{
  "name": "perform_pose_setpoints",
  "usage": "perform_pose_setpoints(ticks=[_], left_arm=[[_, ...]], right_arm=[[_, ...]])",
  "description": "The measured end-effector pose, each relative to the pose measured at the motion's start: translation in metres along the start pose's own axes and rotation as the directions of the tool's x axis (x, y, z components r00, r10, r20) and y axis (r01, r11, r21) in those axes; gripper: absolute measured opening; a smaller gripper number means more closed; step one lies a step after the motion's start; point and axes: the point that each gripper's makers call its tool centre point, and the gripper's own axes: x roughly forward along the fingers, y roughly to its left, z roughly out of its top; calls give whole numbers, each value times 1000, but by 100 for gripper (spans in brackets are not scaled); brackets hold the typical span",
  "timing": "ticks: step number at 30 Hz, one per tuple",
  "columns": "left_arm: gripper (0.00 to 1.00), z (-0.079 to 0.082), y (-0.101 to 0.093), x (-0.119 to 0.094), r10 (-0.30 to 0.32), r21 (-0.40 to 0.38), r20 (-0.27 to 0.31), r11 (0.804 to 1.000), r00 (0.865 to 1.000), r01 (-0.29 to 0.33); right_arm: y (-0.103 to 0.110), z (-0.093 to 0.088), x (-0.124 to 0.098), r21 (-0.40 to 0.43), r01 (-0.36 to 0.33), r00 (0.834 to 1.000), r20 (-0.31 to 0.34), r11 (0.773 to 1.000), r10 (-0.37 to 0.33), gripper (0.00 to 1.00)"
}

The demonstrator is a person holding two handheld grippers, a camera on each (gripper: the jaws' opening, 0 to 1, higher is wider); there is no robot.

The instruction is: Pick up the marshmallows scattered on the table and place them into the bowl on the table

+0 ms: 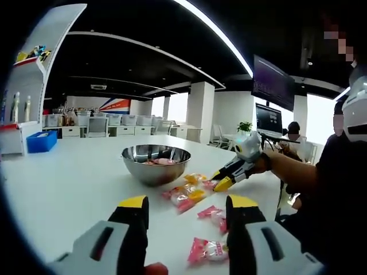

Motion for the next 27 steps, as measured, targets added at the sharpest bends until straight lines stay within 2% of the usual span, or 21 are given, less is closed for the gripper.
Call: perform_pose_setpoints(ticks=[18, 27], left_arm=[[54, -4, 1, -2, 6, -5, -8, 1000, 1000, -6], [53, -6, 0, -2, 5, -5, -12, 1000, 1000, -5]], right_arm=[[-7, 2, -7, 64, 35, 998, 44, 997, -38, 22], [-11, 21, -18, 80, 44, 993, 101, 996, -52, 22]])
